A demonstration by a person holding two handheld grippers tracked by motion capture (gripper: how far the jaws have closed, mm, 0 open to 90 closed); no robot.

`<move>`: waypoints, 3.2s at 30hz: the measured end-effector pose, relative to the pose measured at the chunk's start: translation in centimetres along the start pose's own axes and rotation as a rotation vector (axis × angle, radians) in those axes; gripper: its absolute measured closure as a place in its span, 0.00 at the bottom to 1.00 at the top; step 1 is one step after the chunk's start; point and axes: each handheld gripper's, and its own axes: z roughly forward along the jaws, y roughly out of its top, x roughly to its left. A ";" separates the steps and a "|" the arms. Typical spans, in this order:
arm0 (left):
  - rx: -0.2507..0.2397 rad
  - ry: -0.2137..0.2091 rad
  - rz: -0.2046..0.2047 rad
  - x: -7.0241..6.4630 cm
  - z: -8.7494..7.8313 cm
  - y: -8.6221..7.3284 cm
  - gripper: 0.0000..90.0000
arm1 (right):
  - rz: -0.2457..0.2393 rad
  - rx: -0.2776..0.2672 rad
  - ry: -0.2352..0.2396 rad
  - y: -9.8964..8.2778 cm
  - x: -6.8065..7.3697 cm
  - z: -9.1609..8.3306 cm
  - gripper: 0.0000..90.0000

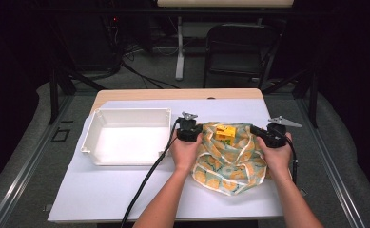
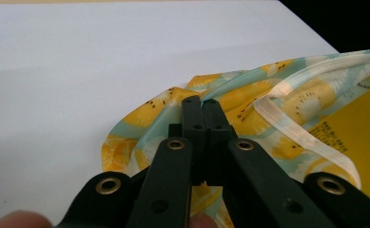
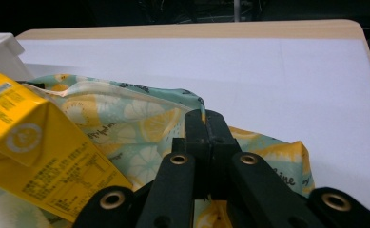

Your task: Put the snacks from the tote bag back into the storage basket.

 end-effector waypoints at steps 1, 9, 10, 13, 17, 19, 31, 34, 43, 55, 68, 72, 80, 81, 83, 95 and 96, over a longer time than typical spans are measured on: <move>0.000 0.002 0.000 -0.1 0.1 -0.1 1.00 | -0.003 0.010 -0.002 -0.1 -0.1 0.1 1.00; 0.043 0.038 0.029 -0.4 1.0 -1.3 1.00 | -0.005 0.057 -0.015 -1.0 -0.5 0.9 1.00; 0.045 0.043 0.031 -0.4 1.1 -1.4 1.00 | -0.005 0.057 -0.015 -1.0 -0.5 0.9 1.00; 0.074 0.046 0.040 -0.3 1.5 -2.2 1.00 | -0.007 0.096 -0.026 -1.5 -0.6 1.4 1.00; 0.080 0.046 0.040 -0.4 1.6 -2.7 1.00 | -0.006 0.143 -0.056 -2.2 -0.6 2.1 1.00; 0.078 0.049 0.047 -0.5 1.6 -2.8 1.00 | -0.015 0.176 -0.060 -2.7 -0.7 2.4 1.00; 0.007 0.037 0.004 -0.7 -0.8 -2.1 0.80 | -0.008 -0.030 0.008 -1.4 0.2 -4.1 0.56; -0.030 0.037 0.011 -1.2 -2.2 -1.6 0.73 | -0.021 -0.046 0.000 -1.3 0.5 -5.2 0.52; -0.099 -0.038 0.043 -2.3 -6.8 -2.5 0.60 | -0.139 -0.085 0.067 -2.7 4.2 -8.9 0.49; 0.032 -0.129 0.076 -4.6 -6.2 -5.1 0.43 | -0.184 -0.038 0.159 -4.5 6.4 -7.7 0.47; -0.017 -0.222 0.072 -4.8 -7.6 -2.5 1.00 | -0.285 -0.038 0.320 -5.0 8.9 -7.4 0.40; -0.040 -0.252 0.064 -5.0 -8.1 -1.1 1.00 | -0.316 -0.028 0.342 -5.1 9.3 -6.7 0.31; -0.075 -0.288 0.029 -5.2 -8.4 0.5 1.00 | -0.395 0.025 0.322 -5.0 9.7 -4.6 0.20; -0.081 -0.280 0.039 -5.2 -8.5 0.7 1.00 | -0.435 0.035 0.298 -5.2 9.8 -4.1 0.40; -0.088 -0.269 0.037 -5.2 -8.4 0.8 1.00 | -0.445 0.037 0.299 -5.3 9.8 -4.1 0.51; -0.094 -0.214 0.068 -3.7 -7.2 1.1 1.00 | -0.352 -0.056 0.226 -2.5 6.8 -5.4 1.00; -0.101 -0.210 0.072 -3.7 -6.9 1.3 1.00 | -0.331 -0.066 0.219 -2.0 6.6 -5.3 1.00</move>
